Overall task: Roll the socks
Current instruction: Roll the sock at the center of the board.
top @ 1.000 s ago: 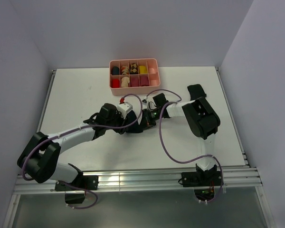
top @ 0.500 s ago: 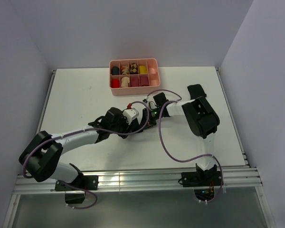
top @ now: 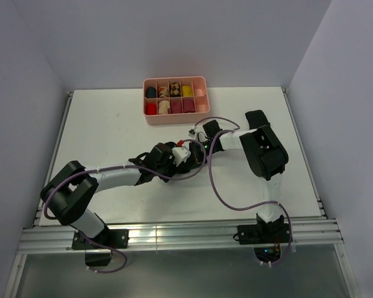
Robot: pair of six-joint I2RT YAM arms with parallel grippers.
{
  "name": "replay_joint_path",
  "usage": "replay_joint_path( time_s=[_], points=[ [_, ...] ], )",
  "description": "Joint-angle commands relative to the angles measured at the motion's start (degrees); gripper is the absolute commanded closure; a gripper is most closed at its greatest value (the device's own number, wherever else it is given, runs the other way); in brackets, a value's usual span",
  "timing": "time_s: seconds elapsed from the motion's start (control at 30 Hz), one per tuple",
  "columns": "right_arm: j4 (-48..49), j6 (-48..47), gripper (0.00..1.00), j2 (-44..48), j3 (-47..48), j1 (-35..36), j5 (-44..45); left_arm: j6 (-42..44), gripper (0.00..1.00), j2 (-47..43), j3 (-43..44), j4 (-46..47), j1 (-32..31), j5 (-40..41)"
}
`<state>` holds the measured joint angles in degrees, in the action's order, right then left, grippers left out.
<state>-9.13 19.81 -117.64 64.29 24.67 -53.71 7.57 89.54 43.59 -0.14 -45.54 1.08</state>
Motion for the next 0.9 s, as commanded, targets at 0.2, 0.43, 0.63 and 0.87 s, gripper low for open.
replay_joint_path(
  time_s=[0.2, 0.43, 0.63, 0.87],
  points=[
    [-3.97, -3.99, 1.0, -1.27, 2.15, -1.46, -0.34, 2.0, 0.52, 3.98, 4.83, 1.64, -2.27, 3.05],
    [-4.59, -4.61, 1.0, -0.92, 1.45, -2.25, -0.08, 0.16, 0.54, 7.67, 8.53, 0.58, -2.45, 1.91],
    [-5.99, -6.1, 1.0, 0.22, 0.31, -4.45, 0.63, -0.72, 0.55, 9.16, 8.88, 2.87, -2.54, 0.68],
    [-7.48, -7.07, 1.0, 0.31, 0.57, -5.68, 1.15, -0.98, 0.6, 12.24, 9.93, 4.1, -2.71, -0.55]
  ],
)
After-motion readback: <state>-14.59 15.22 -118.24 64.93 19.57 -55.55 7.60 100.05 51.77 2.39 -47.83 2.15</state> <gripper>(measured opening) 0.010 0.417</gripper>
